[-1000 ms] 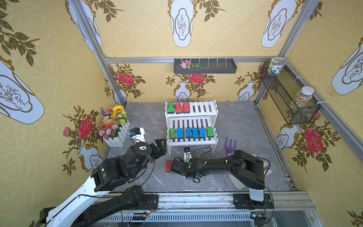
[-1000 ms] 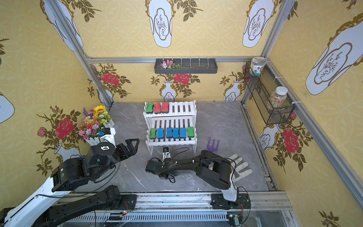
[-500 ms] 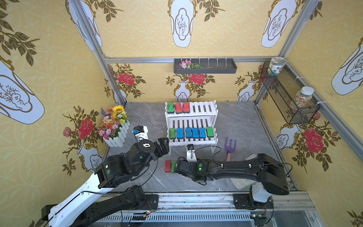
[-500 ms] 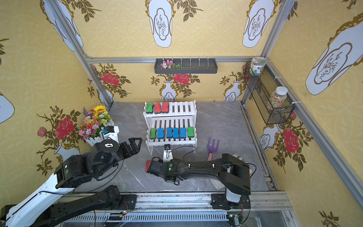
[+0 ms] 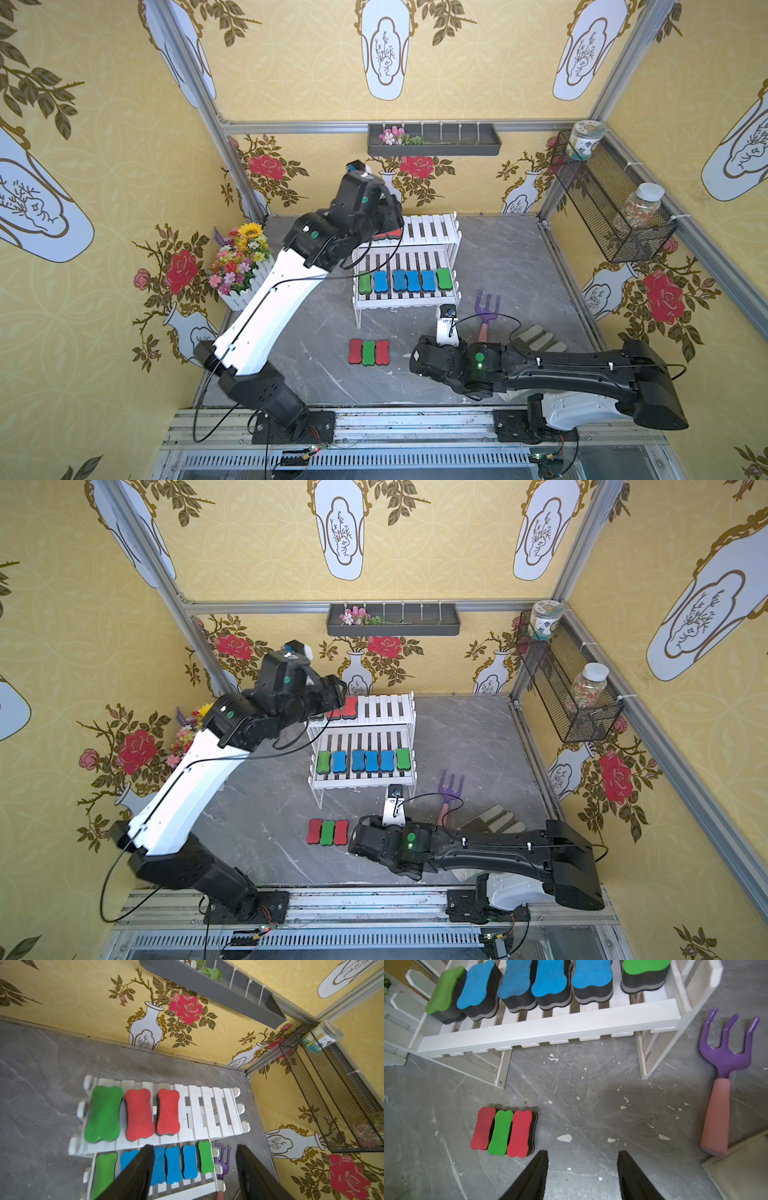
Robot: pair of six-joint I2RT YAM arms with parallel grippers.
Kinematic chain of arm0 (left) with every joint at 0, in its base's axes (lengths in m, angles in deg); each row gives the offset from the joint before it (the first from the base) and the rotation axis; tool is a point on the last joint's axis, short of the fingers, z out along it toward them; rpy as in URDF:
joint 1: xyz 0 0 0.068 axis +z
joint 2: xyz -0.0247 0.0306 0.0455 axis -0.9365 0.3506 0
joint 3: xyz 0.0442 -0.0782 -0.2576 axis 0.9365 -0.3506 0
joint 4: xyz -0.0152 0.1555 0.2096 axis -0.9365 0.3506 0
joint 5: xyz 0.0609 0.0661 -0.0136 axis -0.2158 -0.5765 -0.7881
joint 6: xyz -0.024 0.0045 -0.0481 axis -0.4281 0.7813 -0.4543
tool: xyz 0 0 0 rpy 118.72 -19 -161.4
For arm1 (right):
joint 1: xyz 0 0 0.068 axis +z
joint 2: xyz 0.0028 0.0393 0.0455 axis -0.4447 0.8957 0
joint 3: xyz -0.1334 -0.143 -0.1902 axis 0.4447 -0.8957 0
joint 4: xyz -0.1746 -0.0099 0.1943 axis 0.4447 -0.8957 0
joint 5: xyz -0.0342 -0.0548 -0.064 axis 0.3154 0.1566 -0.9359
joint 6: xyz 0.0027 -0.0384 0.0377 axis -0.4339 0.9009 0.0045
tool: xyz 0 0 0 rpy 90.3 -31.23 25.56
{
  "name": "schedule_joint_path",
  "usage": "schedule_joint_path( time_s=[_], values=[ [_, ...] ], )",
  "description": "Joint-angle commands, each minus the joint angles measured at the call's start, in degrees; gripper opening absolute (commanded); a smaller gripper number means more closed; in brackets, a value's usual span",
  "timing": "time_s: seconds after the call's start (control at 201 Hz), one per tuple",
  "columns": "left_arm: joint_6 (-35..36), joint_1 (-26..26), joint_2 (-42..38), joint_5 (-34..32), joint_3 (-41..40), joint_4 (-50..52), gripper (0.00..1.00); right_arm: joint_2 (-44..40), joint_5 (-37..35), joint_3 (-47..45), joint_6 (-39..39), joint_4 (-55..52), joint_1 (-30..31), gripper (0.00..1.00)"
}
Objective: Remove the whiteboard erasers from the shelf
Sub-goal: Pick up the whiteboard eraser from the shelf.
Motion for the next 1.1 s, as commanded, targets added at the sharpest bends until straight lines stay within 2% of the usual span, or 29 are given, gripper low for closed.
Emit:
schedule_joint_path(
  time_s=[0.0, 0.169, 0.363, 1.09],
  values=[
    [3.64, 0.19, 6.64, -1.58, 8.27, 7.4, 0.69, -2.27, -1.44, -1.51, -0.38, -1.62, -0.09, 0.58],
    [4.31, 0.19, 14.59, -5.0, 15.29, 12.3, 0.68, -5.18, -1.3, -4.08, -0.19, -1.91, -0.77, 0.58],
    [4.37, 0.24, 15.34, -6.59, 12.54, 9.8, 0.66, -6.93, 0.68, -7.02, 0.33, 0.16, -2.59, 0.59],
    [6.89, 0.19, 20.93, -9.56, 13.23, 10.29, 0.61, -9.7, 3.16, -9.64, 2.0, 2.44, -5.72, 0.59]
  ],
)
